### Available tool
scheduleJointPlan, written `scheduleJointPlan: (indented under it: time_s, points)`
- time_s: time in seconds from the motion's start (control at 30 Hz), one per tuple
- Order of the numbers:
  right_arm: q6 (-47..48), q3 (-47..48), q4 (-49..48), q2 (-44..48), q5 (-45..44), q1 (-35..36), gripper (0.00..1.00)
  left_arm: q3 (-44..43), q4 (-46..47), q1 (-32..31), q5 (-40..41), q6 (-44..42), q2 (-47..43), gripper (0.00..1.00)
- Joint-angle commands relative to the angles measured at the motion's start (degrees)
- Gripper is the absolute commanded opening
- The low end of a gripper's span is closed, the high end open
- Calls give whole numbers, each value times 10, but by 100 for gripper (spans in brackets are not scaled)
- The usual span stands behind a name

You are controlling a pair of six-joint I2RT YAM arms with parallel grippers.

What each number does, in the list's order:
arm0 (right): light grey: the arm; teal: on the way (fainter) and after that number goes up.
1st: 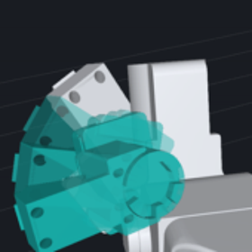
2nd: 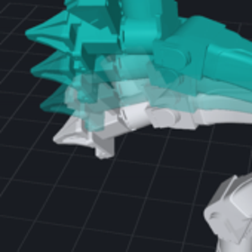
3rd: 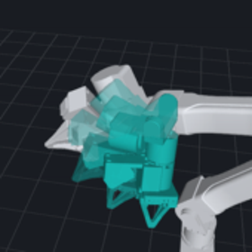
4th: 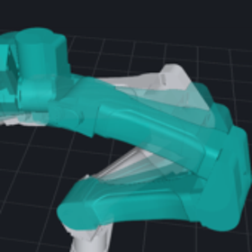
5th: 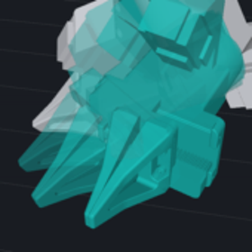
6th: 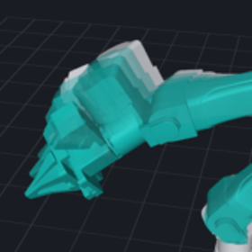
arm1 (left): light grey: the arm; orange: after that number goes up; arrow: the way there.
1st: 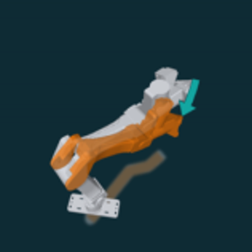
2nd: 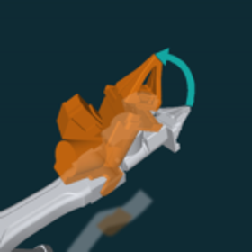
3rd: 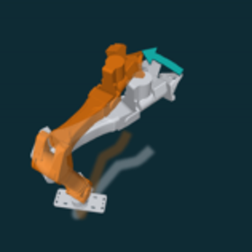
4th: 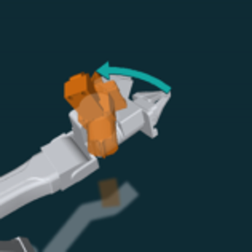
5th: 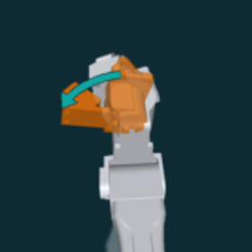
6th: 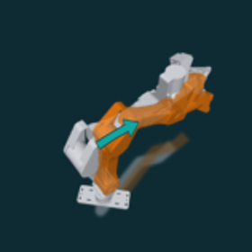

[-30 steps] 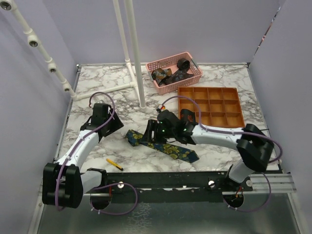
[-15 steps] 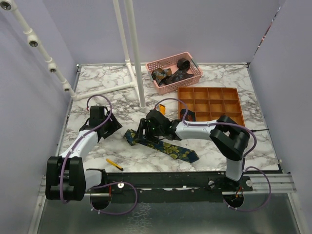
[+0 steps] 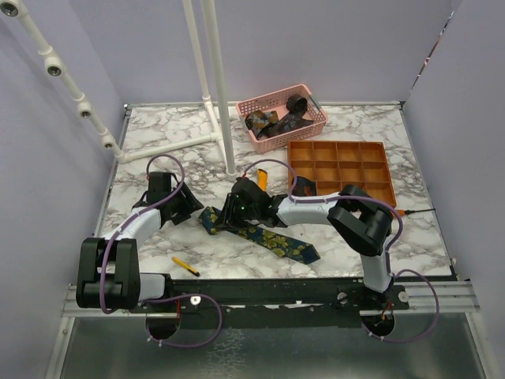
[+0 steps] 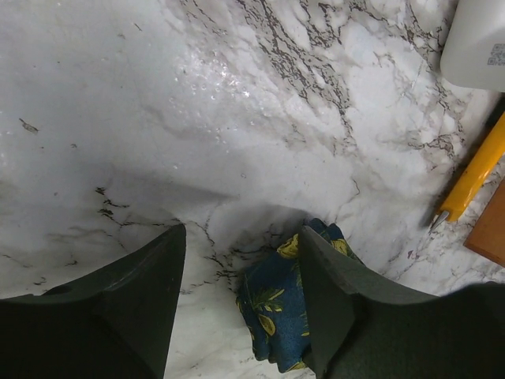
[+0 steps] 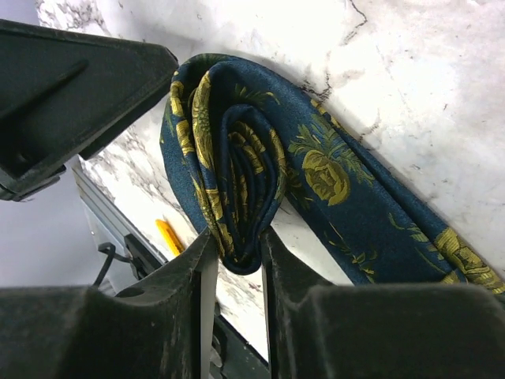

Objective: Roll the ties
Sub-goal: Roll the tie at the center of the board.

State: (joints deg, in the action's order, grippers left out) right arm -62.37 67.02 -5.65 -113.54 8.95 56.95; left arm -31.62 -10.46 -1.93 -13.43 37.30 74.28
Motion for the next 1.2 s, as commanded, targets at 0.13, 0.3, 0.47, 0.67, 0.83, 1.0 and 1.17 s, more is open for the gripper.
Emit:
scheduleJointPlan:
  time_s: [0.13,0.3,0.47,0.67,0.83,1.0,1.17]
  points:
    - [121,-7,1,14,9,-9,13,11,21,3,-44,0,-6,60]
    - [203,-37,44,37,96,-33,10,18,45,3,-66,10,2,60]
    - [269,-65,98,64,158,-40,9,37,90,-18,-45,35,-15,59]
    - [337,-73,170,88,228,-40,10,73,183,-116,5,103,-19,59]
    - [380,-108,232,123,262,-41,10,107,257,-195,42,149,-31,59]
    - [383,-164,264,183,256,-40,10,144,273,-277,85,175,-74,58]
    - [360,-195,267,232,219,-41,10,207,300,-341,126,224,-120,58]
